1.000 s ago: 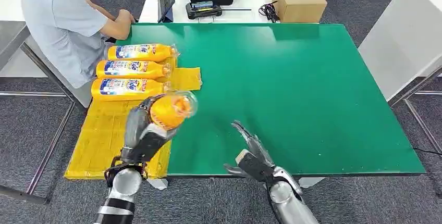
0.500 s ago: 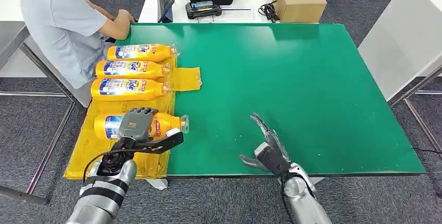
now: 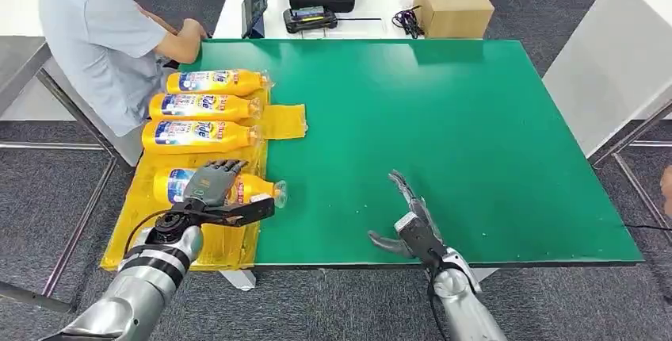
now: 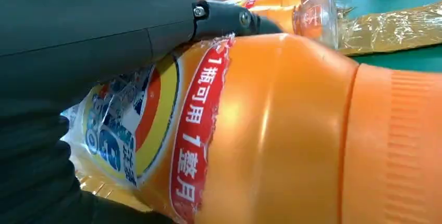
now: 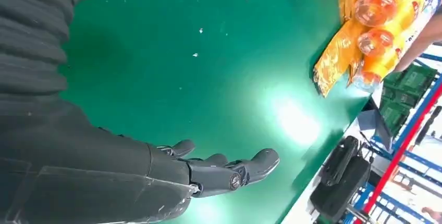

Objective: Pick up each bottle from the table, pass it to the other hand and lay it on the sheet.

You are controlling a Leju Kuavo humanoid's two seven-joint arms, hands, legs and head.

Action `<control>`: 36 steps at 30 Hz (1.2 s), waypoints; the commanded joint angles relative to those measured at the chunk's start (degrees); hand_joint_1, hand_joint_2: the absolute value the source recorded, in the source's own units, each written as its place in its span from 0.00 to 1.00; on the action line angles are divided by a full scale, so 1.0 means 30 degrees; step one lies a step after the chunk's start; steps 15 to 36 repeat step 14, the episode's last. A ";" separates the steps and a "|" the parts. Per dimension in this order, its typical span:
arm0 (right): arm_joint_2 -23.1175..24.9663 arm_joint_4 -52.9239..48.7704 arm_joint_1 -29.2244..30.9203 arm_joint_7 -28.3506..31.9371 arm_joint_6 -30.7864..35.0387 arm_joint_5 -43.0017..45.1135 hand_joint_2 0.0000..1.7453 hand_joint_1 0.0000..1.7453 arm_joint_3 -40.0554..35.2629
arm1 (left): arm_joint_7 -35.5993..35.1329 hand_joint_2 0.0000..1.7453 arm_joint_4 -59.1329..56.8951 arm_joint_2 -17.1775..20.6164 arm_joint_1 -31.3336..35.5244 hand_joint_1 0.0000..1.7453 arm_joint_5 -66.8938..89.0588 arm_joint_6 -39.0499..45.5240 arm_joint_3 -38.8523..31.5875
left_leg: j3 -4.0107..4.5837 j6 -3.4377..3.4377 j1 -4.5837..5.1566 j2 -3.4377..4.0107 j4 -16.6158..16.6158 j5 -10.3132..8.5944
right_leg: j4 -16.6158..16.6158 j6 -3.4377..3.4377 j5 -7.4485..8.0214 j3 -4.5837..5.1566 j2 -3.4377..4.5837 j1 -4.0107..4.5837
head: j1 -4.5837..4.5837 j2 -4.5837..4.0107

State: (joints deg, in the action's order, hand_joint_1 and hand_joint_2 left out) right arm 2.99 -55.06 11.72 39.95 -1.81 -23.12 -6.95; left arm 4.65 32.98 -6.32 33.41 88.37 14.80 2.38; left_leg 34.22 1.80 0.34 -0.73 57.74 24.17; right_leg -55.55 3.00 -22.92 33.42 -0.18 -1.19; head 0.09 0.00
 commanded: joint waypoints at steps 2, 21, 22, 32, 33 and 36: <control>-0.0472 0.1751 0.1039 0.0015 0.0282 0.0408 1.00 0.00 -0.0878 | -0.0248 1.00 -0.3206 0.0534 0.0737 0.00 -0.0532 -0.1763 0.0287 | -0.0021 -0.0043 -0.0027 0.0086 -0.0013 -0.0022 | 0.0015 -0.0057 0.0032 0.0002 0.0068 0.0031 | 0.0000 0.0000; -0.0749 0.1907 0.1042 0.0015 0.0567 0.0750 1.00 0.00 -0.1003 | 0.0454 1.00 -0.3281 0.0410 0.0535 0.00 -0.1129 -0.1663 0.0163 | -0.0061 -0.0046 -0.0023 0.0116 -0.0029 -0.0037 | 0.0030 -0.0083 0.0063 -0.0046 0.0090 0.0026 | 0.0000 0.0000; -0.0749 0.1907 0.1042 0.0015 0.0567 0.0750 1.00 0.00 -0.1003 | 0.0454 1.00 -0.3281 0.0410 0.0535 0.00 -0.1129 -0.1663 0.0163 | -0.0061 -0.0046 -0.0023 0.0116 -0.0029 -0.0037 | 0.0030 -0.0083 0.0063 -0.0046 0.0090 0.0026 | 0.0000 0.0000; -0.0749 0.1907 0.1042 0.0015 0.0567 0.0750 1.00 0.00 -0.1003 | 0.0454 1.00 -0.3281 0.0410 0.0535 0.00 -0.1129 -0.1663 0.0163 | -0.0061 -0.0046 -0.0023 0.0116 -0.0029 -0.0037 | 0.0030 -0.0083 0.0063 -0.0046 0.0090 0.0026 | 0.0000 0.0000; -0.0749 0.1907 0.1042 0.0015 0.0567 0.0750 1.00 0.00 -0.1003 | 0.0454 1.00 -0.3281 0.0410 0.0535 0.00 -0.1129 -0.1663 0.0163 | -0.0061 -0.0046 -0.0023 0.0116 -0.0029 -0.0037 | 0.0030 -0.0083 0.0063 -0.0046 0.0090 0.0026 | 0.0000 0.0000; -0.0749 0.1907 0.1042 0.0015 0.0567 0.0750 1.00 0.00 -0.1003 | 0.0454 1.00 -0.3281 0.0410 0.0535 0.00 -0.1129 -0.1663 0.0163 | -0.0061 -0.0046 -0.0023 0.0116 -0.0029 -0.0037 | 0.0030 -0.0083 0.0063 -0.0046 0.0090 0.0026 | 0.0000 0.0000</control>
